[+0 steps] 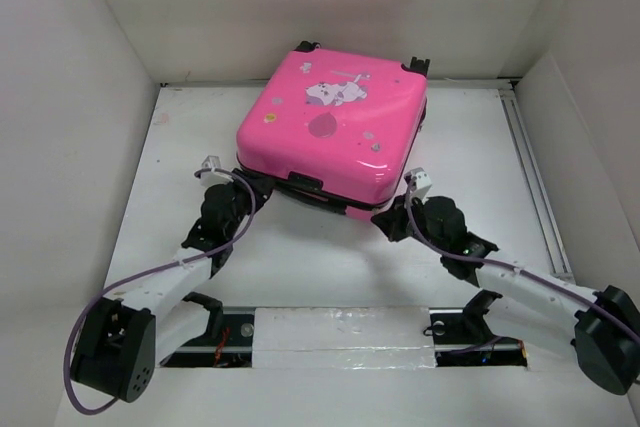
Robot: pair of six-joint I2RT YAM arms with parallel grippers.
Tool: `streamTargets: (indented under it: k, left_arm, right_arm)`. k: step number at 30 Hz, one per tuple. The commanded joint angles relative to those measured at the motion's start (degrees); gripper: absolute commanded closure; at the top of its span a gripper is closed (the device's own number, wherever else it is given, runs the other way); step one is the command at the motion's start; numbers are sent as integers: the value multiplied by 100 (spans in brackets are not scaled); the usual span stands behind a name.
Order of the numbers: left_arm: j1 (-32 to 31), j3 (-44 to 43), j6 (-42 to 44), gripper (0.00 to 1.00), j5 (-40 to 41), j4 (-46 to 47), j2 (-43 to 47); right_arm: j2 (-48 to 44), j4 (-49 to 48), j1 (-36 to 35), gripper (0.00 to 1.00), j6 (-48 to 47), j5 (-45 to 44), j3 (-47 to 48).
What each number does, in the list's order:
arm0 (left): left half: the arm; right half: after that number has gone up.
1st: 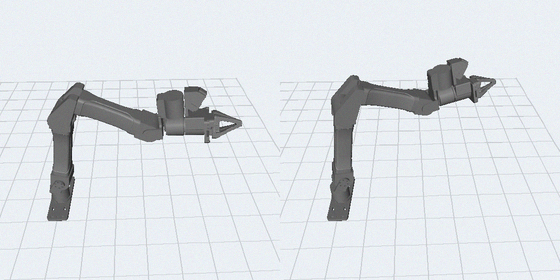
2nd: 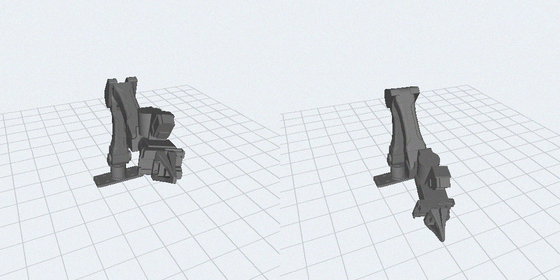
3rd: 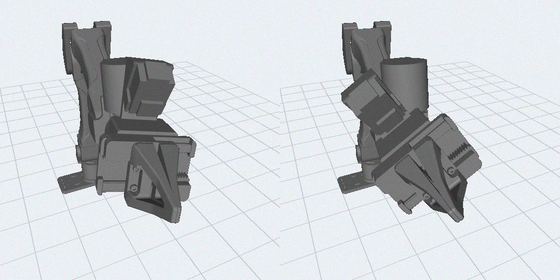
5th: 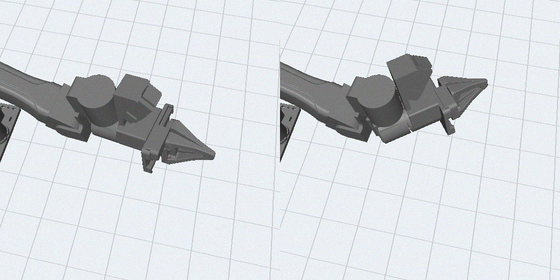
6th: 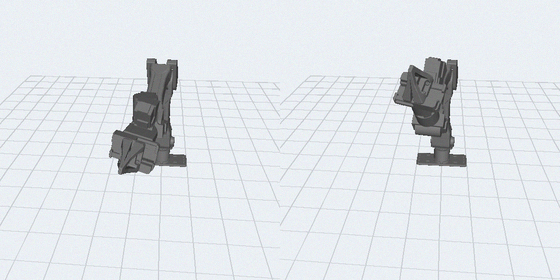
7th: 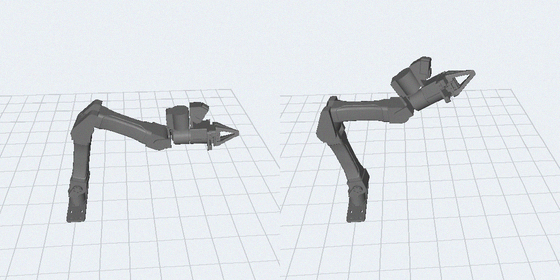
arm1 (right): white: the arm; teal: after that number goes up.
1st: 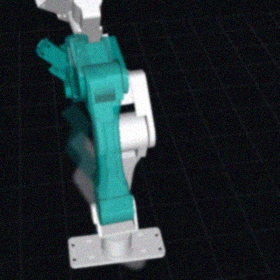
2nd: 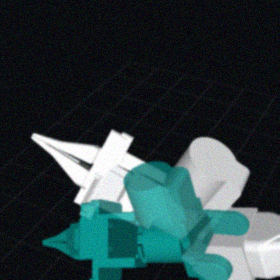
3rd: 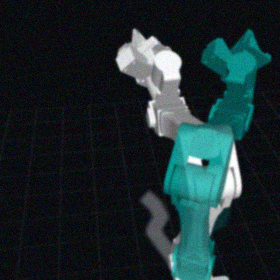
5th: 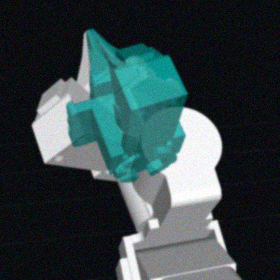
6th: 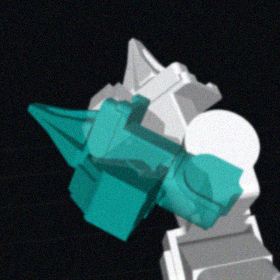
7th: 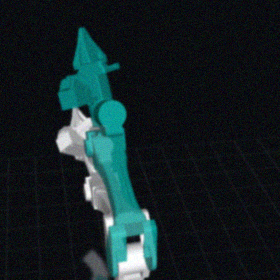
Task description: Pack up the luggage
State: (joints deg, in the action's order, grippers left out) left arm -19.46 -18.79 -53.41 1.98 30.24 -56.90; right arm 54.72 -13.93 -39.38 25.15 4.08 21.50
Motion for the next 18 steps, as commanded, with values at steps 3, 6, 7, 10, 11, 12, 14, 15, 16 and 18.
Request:
streamTargets:
  k: [3,6,7,10,11,12,14,15,16,18]
  left_arm:
    - [39,164,295,74,-285,-124,328]
    - [-434,358,682,78,-243,-124,628]
    - [-931,358,752,78,-42,-124,680]
    - [-1690,148,814,75,731,-229,348]
    - [-1927,69,814,71,734,-229,94]
    - [-1930,7,753,61,656,6,-30]
    - [-1930,7,560,54,401,332,-468]
    - [-1930,-63,499,54,400,438,-627]
    - [-1930,-168,498,53,400,543,-768]
    - [-1930,-222,341,53,338,631,-1145]
  right_arm:
    - [-619,-498,385,100,184,1410,303]
    - [-770,-374,966,100,131,1789,303]
    - [-770,-304,1097,100,26,1920,303]
    - [-691,-146,1151,100,-89,1974,470]
    - [-691,-145,1151,100,-89,1974,470]
    - [-778,-92,1151,100,-89,1974,470]
    - [-857,-30,1099,100,-89,1913,470]
    - [-858,48,1099,100,-89,1852,417]
    - [-936,49,1020,100,-89,1790,347]
    - [-998,110,941,100,-89,1667,259]
